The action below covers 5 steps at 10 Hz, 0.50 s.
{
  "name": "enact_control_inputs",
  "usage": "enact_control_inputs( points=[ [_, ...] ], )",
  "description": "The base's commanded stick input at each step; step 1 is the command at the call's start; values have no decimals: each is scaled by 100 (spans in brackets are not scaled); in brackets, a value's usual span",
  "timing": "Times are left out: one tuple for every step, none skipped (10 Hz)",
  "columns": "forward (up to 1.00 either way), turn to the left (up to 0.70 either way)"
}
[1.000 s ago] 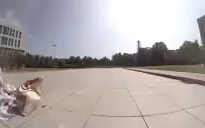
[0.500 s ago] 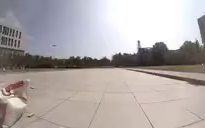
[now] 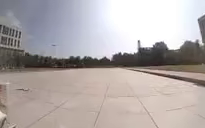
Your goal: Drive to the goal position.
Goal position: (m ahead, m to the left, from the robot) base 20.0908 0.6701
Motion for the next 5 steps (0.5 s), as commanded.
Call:
enact_control_inputs(
  points=[
    [70,0],
    [70,0],
    [70,0],
    [70,0],
    [70,0]
  ],
)
